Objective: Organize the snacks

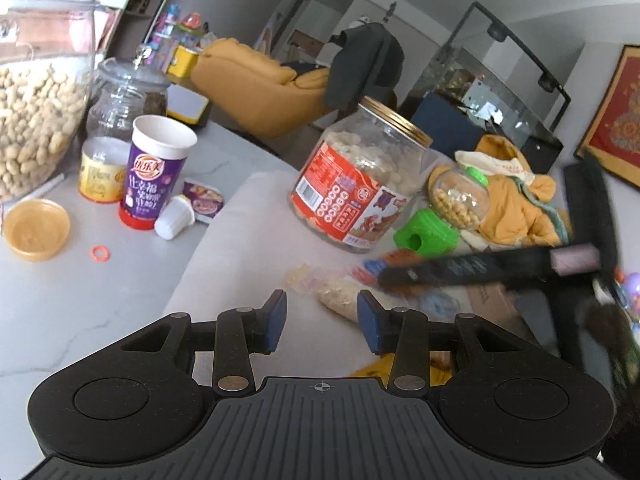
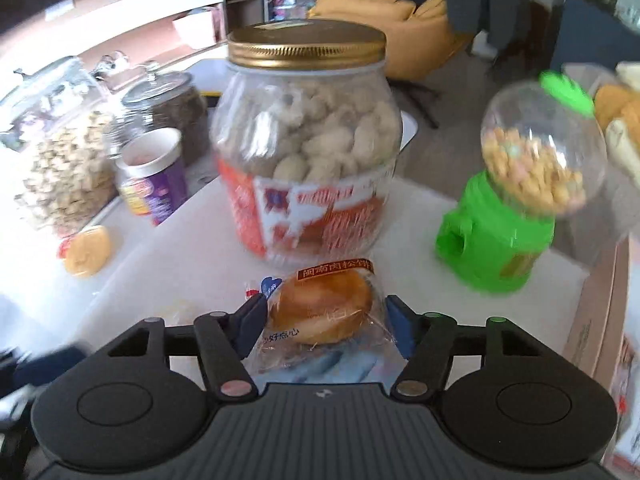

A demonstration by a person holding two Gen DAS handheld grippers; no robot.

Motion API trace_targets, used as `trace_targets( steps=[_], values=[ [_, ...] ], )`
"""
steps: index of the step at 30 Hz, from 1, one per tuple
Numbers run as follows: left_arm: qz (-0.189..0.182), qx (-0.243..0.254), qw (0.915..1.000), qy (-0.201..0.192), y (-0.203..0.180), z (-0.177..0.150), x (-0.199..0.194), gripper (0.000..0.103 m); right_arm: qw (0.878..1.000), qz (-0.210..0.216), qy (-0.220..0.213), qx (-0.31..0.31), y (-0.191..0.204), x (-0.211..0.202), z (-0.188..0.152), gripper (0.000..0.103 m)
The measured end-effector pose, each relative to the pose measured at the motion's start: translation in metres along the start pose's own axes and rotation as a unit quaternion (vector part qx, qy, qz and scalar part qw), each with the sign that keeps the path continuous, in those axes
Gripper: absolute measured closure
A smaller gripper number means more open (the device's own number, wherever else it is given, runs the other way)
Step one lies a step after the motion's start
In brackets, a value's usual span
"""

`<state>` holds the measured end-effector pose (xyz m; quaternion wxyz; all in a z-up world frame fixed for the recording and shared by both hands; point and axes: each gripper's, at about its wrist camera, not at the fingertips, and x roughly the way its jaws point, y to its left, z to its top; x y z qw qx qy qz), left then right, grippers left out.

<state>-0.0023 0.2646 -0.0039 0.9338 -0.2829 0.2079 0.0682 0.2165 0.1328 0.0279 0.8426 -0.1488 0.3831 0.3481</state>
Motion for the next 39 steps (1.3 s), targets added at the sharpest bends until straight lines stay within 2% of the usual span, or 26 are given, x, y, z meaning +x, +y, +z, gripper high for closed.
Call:
trace_targets(
  steps=[5,9,12,14,16,19,22,23,25,26,27,31,34,39],
  values=[
    [-0.013,0.006,0.9999,0.009,-0.007,-0.003,-0.002,0.059,1.0,0.029,0.004,-0.009,-0.001,-0.038,-0.04,0.044],
    [-0.027,0.024,0.9992,0.019,-0.022,-0.008,-0.007,0.059,0.999,0.047,-0.001,-0.019,-0.004,-0.075,-0.085,0.044],
    [-0.042,0.037,0.9983,0.017,-0.039,-0.01,-0.013,0.059,0.998,0.059,0.0,0.0,-0.016,-0.103,-0.113,0.046],
    [-0.056,0.053,0.9968,0.022,-0.053,-0.011,-0.014,0.059,0.998,0.061,-0.002,0.019,-0.03,-0.121,-0.128,0.051],
    [-0.065,0.079,0.9941,0.037,-0.069,-0.015,-0.011,0.059,0.998,0.049,-0.009,0.032,-0.044,-0.141,-0.144,0.053],
    [-0.071,0.121,0.9875,0.071,-0.096,-0.026,-0.003,0.059,0.999,-0.008,-0.021,0.03,-0.058,-0.158,-0.163,0.054],
    [-0.083,0.152,0.9796,0.102,-0.121,-0.04,0.003,0.059,0.998,-0.042,-0.031,0.037,-0.072,-0.175,-0.181,0.053],
    [-0.085,0.156,0.9786,0.104,-0.127,-0.043,0.002,0.059,0.997,-0.062,-0.035,0.033,-0.073,-0.179,-0.187,0.052],
    [-0.089,0.164,0.9772,0.102,-0.137,-0.047,-0.001,0.059,0.996,-0.081,-0.039,0.023,-0.072,-0.185,-0.197,0.038],
    [-0.089,0.171,0.9758,0.102,-0.144,-0.048,-0.002,0.059,0.996,-0.079,-0.04,0.022,-0.072,-0.188,-0.202,0.026],
    [-0.088,0.182,0.974,0.103,-0.15,-0.05,-0.002,0.059,0.996,-0.071,-0.042,0.021,-0.07,-0.191,-0.207,0.019],
    [-0.036,0.229,0.968,0.097,-0.173,-0.055,0.005,0.059,0.998,-0.023,-0.04,0.052,-0.061,-0.188,-0.218,0.017],
    [-0.016,0.228,0.9683,0.101,-0.173,-0.054,0.008,0.059,0.997,0.009,-0.025,0.075,-0.049,-0.168,-0.217,0.017],
    [0.004,0.23,0.9683,0.097,-0.164,-0.047,0.003,0.059,0.998,-0.027,-0.029,0.04,-0.029,-0.152,-0.217,0.01]
  ],
)
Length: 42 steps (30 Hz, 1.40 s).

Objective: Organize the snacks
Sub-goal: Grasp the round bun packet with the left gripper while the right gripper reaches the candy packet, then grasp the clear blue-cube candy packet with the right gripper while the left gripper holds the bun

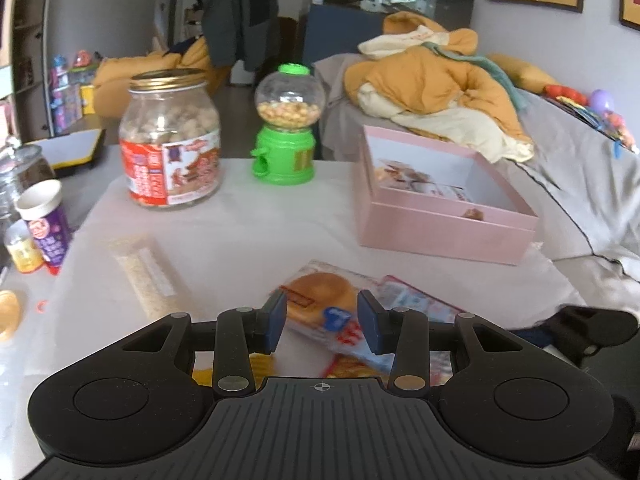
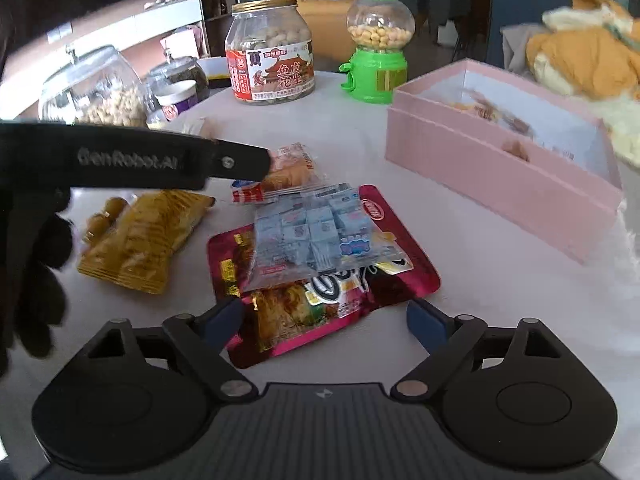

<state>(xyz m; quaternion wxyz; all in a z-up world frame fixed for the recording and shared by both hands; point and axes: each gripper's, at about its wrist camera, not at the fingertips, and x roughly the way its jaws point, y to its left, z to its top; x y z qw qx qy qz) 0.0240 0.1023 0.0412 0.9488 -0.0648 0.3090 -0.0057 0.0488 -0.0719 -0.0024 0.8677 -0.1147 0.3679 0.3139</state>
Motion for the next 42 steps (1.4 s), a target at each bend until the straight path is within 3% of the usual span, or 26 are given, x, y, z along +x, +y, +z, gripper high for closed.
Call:
trace_targets(
  steps=[7,11,15,20,22,25,27,29,33,35,37,39,42],
  values=[
    [0.03,-0.075,0.9964,-0.024,0.042,-0.001,-0.008,0.059,0.995,-0.095,-0.023,0.004,-0.034,-0.021,-0.007,0.008],
    [0.029,-0.099,0.9945,-0.018,0.053,-0.001,-0.006,0.059,0.998,-0.048,-0.044,0.019,-0.046,-0.039,0.002,0.008],
    [-0.009,-0.112,0.9937,-0.003,0.051,0.0,0.0,0.059,0.998,-0.002,-0.054,0.021,-0.032,-0.03,0.025,0.008],
    [-0.004,-0.125,0.9922,0.002,0.056,-0.003,-0.001,0.059,0.997,-0.022,-0.017,-0.07,0.0,0.024,0.047,0.008],
    [-0.008,-0.139,0.9903,0.005,0.062,-0.003,0.0,0.059,0.995,-0.023,-0.023,-0.092,0.006,0.029,0.047,0.013],
    [-0.028,-0.166,0.9855,0.02,0.066,0.0,0.01,0.059,0.996,-0.007,-0.023,-0.09,0.005,0.015,0.04,0.035],
    [-0.034,-0.156,0.9868,0.027,0.058,0.003,0.02,0.059,0.996,-0.01,-0.026,-0.085,0.0,0.001,0.029,0.053],
    [-0.025,-0.132,0.99,0.043,0.043,0.006,0.032,0.059,0.997,-0.031,-0.017,-0.075,-0.01,-0.009,0.013,0.062],
    [0.002,-0.058,0.9973,0.045,0.008,0.008,0.048,0.049,0.998,-0.06,-0.018,-0.03,-0.041,-0.026,-0.008,0.062],
    [-0.004,-0.03,0.9984,0.047,-0.004,0.007,0.05,0.046,0.996,-0.081,-0.026,-0.018,-0.051,-0.033,-0.012,0.061],
    [-0.021,0.0,0.9984,0.052,-0.012,0.002,0.048,0.043,0.995,-0.09,-0.035,-0.013,-0.058,-0.039,-0.015,0.053],
    [-0.024,0.04,0.9972,0.057,-0.018,-0.004,0.043,0.042,0.995,-0.085,-0.043,-0.011,-0.059,-0.043,-0.017,0.029],
    [-0.018,0.083,0.9948,0.056,-0.022,-0.014,0.035,0.041,0.995,-0.077,-0.059,-0.01,-0.056,-0.047,-0.018,0.021]
  ],
)
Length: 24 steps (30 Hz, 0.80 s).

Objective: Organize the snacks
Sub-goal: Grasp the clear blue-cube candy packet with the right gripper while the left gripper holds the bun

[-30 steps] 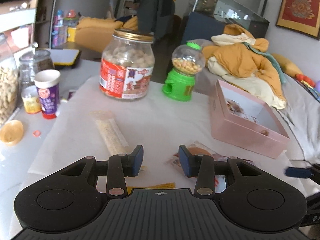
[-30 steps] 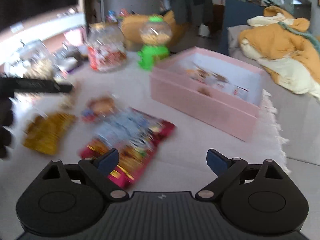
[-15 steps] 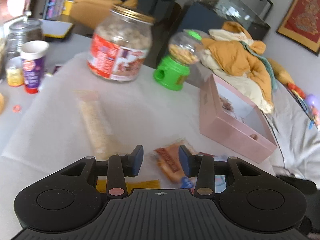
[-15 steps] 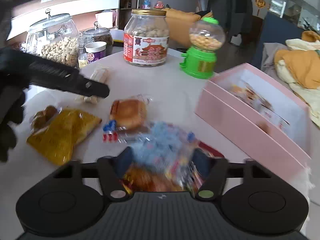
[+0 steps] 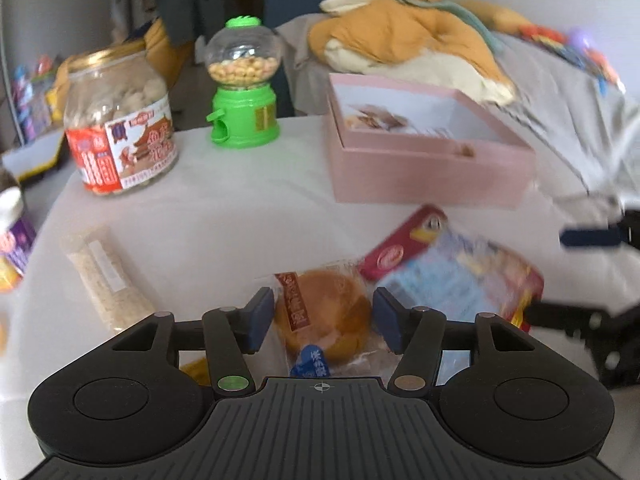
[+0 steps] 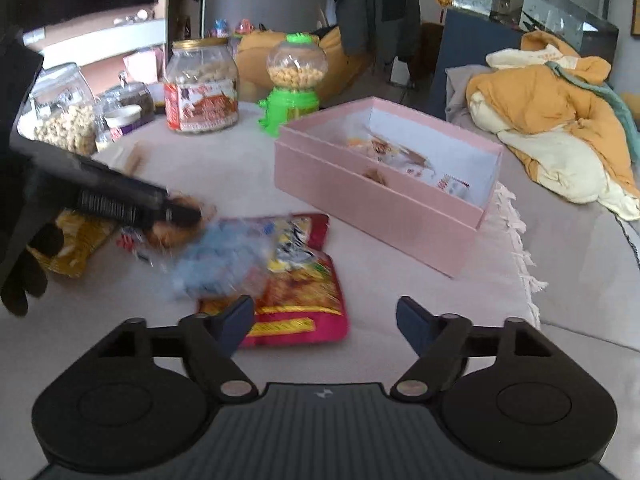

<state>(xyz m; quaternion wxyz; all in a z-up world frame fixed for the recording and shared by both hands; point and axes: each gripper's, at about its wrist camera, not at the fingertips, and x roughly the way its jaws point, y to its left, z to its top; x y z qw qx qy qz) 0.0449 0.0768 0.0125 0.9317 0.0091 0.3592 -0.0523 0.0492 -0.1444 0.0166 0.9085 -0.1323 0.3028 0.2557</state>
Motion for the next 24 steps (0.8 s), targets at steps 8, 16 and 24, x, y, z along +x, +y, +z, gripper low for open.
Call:
trace_targets(
  steps=[8,16,24],
  values=[
    [0.012,-0.035,0.9993,0.011,0.013,-0.001,0.01,0.03,0.999,0.022,-0.007,-0.031,0.027,0.003,0.006,0.016],
    [0.003,-0.087,0.9959,-0.024,0.03,-0.01,-0.004,0.039,0.999,0.024,-0.001,-0.023,0.03,0.009,0.006,0.016],
    [-0.015,-0.117,0.9927,-0.025,0.056,-0.021,-0.014,0.039,0.987,0.156,0.033,-0.034,0.061,0.021,0.014,0.016]
  ],
)
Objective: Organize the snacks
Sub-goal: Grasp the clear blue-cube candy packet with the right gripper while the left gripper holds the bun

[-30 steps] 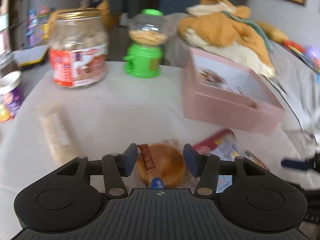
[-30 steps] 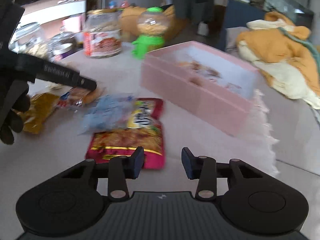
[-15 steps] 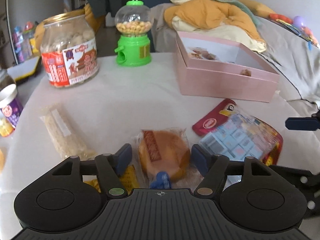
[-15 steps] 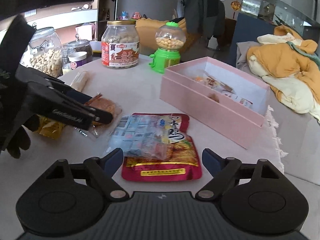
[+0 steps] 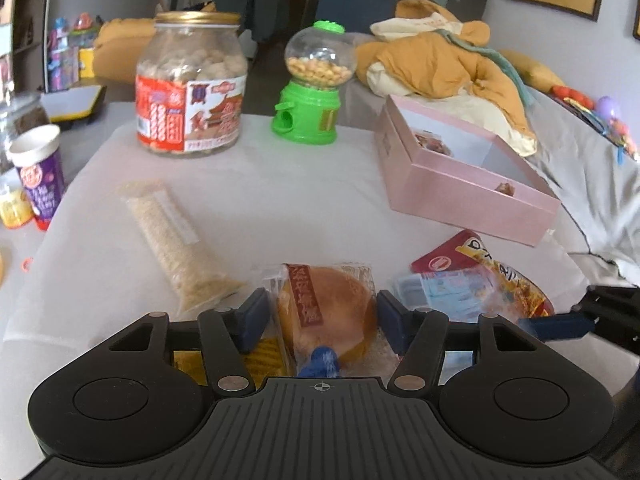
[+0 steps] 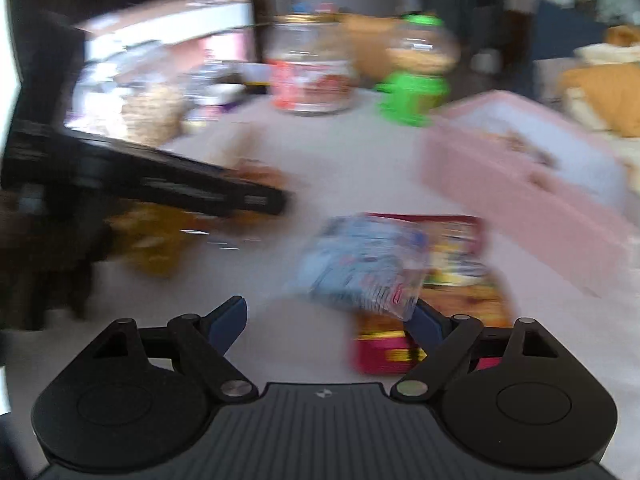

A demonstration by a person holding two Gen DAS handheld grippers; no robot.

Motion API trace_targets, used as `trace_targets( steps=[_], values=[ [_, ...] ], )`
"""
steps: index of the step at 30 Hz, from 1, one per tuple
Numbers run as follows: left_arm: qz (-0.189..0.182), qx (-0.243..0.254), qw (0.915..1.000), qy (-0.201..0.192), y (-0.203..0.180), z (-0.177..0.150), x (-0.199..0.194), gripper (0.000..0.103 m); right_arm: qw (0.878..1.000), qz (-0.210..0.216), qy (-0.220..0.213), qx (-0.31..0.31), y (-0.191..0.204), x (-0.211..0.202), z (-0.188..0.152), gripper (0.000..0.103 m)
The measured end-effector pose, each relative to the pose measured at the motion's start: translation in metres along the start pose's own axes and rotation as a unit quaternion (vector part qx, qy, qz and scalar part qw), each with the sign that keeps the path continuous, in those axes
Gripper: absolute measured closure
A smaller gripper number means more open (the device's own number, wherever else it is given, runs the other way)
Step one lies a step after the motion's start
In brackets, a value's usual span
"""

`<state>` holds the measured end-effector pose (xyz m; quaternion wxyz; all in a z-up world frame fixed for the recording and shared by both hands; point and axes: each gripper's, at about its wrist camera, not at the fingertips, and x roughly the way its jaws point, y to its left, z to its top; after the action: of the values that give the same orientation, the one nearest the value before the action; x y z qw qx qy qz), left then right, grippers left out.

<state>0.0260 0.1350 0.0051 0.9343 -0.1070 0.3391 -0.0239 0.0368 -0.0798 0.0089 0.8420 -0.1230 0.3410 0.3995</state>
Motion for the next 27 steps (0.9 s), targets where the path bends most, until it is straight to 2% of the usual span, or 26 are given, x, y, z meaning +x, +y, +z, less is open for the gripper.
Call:
trace_targets(
  steps=[1,2,5,7,9,10,15,23,25,27],
  values=[
    [0.001,-0.001,1.0,0.0,0.001,-0.001,0.0,0.039,1.0,0.017,-0.004,-0.005,0.003,-0.004,0.002,0.016],
    [0.0,-0.001,1.0,-0.002,0.002,-0.002,-0.001,0.039,1.0,0.015,-0.01,-0.014,0.006,-0.007,0.003,0.016],
    [0.002,0.002,1.0,-0.005,0.0,-0.004,-0.001,0.039,0.996,-0.044,-0.025,-0.071,0.014,-0.011,0.007,0.016],
    [0.002,0.002,1.0,-0.007,0.0,-0.005,-0.002,0.039,0.989,-0.088,-0.019,-0.12,0.018,-0.004,0.01,0.016],
    [0.0,0.002,1.0,-0.008,0.001,-0.005,-0.002,0.039,0.981,-0.111,-0.008,-0.156,0.018,0.006,0.012,0.016],
    [-0.001,0.003,1.0,-0.008,0.001,-0.005,-0.002,0.039,0.98,-0.111,0.001,-0.163,0.017,0.012,0.014,0.016],
    [-0.003,0.0,1.0,-0.006,0.004,-0.006,-0.006,0.039,0.986,-0.056,0.029,-0.153,0.01,0.038,0.032,0.016],
    [-0.015,-0.037,0.999,-0.017,0.016,-0.008,-0.01,0.039,0.997,0.004,0.029,-0.067,-0.012,0.072,0.055,0.007],
    [-0.011,-0.036,0.9991,-0.018,0.015,-0.01,-0.011,0.04,0.998,-0.002,0.031,-0.057,-0.013,0.074,0.057,0.013],
    [0.0,-0.025,0.9995,-0.019,0.009,-0.011,-0.011,0.04,0.998,-0.016,0.028,-0.053,-0.007,0.066,0.054,0.035]
  ],
)
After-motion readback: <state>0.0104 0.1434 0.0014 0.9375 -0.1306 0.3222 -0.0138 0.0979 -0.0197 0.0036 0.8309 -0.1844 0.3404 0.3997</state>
